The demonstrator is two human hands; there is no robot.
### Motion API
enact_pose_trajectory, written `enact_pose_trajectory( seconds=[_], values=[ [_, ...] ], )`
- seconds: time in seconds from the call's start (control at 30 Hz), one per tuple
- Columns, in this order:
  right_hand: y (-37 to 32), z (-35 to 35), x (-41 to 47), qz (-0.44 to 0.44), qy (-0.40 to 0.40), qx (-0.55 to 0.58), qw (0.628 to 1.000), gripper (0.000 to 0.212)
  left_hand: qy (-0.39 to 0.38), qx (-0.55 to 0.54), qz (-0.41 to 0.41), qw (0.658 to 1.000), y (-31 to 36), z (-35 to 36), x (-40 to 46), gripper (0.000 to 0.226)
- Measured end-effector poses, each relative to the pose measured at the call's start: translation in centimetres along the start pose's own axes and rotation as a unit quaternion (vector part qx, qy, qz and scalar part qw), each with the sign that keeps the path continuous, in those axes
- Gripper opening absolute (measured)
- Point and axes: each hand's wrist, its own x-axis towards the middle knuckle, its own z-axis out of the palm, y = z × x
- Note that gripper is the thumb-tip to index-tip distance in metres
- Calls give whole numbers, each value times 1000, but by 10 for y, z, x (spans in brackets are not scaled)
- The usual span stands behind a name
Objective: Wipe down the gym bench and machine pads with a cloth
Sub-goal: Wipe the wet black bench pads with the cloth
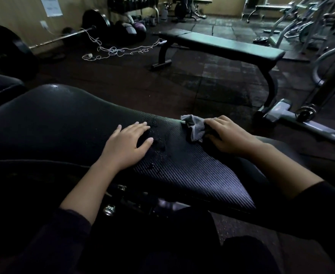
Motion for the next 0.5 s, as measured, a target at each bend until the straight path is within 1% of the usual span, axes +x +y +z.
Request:
enact_pose_trajectory(
  seconds=[0.07,0.1,0.17,0.2,0.3,0.37,0.43,0.47,0.5],
  values=[
    [-3,3,6,12,14,-13,1000,56,-7,4,5,1000,-2,-2,0,50],
    [-7,0,9,22,24,-8,999,51,-11,6,6,1000,-3,-4,-1,50],
    [-16,-11,17,33,46,23,998,30,-16,8,8,1000,-6,-7,-3,51],
    [-21,-18,22,25,61,51,997,22,-18,11,9,1000,-9,-9,-4,51],
    [-50,-46,33,43,83,154,984,12,-26,26,9,999,-17,-16,-8,52],
    [-69,-62,40,68,47,261,962,14,-28,33,4,999,-25,-21,-9,52],
    [-83,-72,45,100,-14,377,921,18,-25,32,0,999,-33,-25,-10,51],
    [-90,-71,47,109,-39,401,909,19,-23,28,-1,999,-36,-25,-10,50],
    [-95,-66,49,113,-58,390,912,19,-20,23,-1,1000,-39,-25,-11,48]
  ],
)
